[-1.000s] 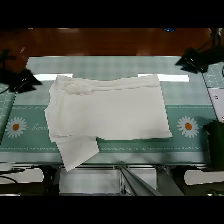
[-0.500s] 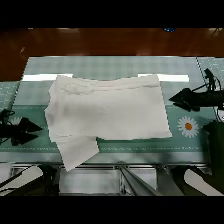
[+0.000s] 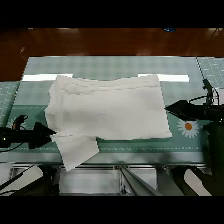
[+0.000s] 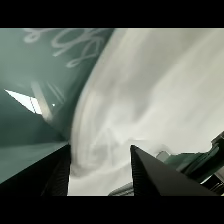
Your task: Fold the shirts.
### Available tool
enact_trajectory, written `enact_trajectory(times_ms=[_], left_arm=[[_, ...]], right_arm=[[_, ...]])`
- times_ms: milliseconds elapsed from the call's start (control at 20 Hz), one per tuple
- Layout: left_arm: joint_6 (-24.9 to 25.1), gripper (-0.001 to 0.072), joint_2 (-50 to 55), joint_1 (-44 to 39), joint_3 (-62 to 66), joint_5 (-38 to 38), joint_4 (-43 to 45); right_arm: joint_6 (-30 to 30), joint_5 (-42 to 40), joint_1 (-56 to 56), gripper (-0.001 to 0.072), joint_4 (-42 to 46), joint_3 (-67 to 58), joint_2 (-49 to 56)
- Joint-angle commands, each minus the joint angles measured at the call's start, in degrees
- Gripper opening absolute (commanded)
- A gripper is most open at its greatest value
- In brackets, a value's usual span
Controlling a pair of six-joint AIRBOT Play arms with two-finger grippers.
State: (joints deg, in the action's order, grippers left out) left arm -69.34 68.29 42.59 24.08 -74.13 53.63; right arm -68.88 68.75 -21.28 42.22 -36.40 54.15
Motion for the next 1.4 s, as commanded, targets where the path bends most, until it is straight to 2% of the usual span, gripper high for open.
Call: enact_trajectory(times_ms=[0, 50, 100, 150, 300, 400, 500, 950, 1250, 1300, 1350], left_arm=[[5.9, 0.0503, 1.0, -3.8, -1.1, 3.8, -5.8], [5.9, 0.0407, 1.0, -4.7, -1.0, 4.3, -6.7], [5.9, 0.0048, 1.0, -5.2, -0.7, 4.3, -7.2], [6.1, 0.003, 0.9, -5.5, -0.5, 4.0, -7.6], [6.3, 0.003, 0.9, -5.5, -0.3, 3.6, -7.6], [6.3, 0.003, 0.9, -5.5, -0.3, 3.6, -7.6], [6.3, 0.003, 0.9, -5.5, -0.4, 4.2, -7.6], [6.3, 0.003, 0.9, -6.0, -0.4, 4.5, -7.6], [6.3, 0.003, 0.9, -6.0, -0.4, 4.5, -7.6], [6.3, 0.003, 0.9, -6.0, -0.4, 4.5, -7.6], [6.3, 0.003, 0.9, -6.0, -0.3, 4.4, -7.9]], right_arm=[[0.2, -2.4, -0.9, 0.041, 0.0, 0.4, -0.5], [-0.1, -4.2, -3.1, 0.041, -0.1, 0.2, -0.5], [-0.6, -4.9, -6.2, 0.041, 0.0, 0.0, -0.5], [-0.7, -4.6, -10.3, 0.041, 0.8, 0.0, -0.4], [-3.6, 0.9, -20.7, 0.041, 12.2, 0.2, -0.4], [-7.9, 2.0, -20.8, 0.0411, 17.9, 1.4, -0.4], [-7.8, 5.0, -18.8, 0.0411, 19.6, 3.7, 0.6], [-7.8, 4.7, -8.6, 0.0411, 18.0, 6.8, 11.3], [-7.5, -1.6, -2.8, 0.0409, 11.3, 6.8, 16.8], [-5.8, -3.2, -1.5, 0.0358, 8.3, 6.8, 17.3], [-2.7, -4.0, 0.2, 0.0154, 4.3, 6.8, 17.3]])
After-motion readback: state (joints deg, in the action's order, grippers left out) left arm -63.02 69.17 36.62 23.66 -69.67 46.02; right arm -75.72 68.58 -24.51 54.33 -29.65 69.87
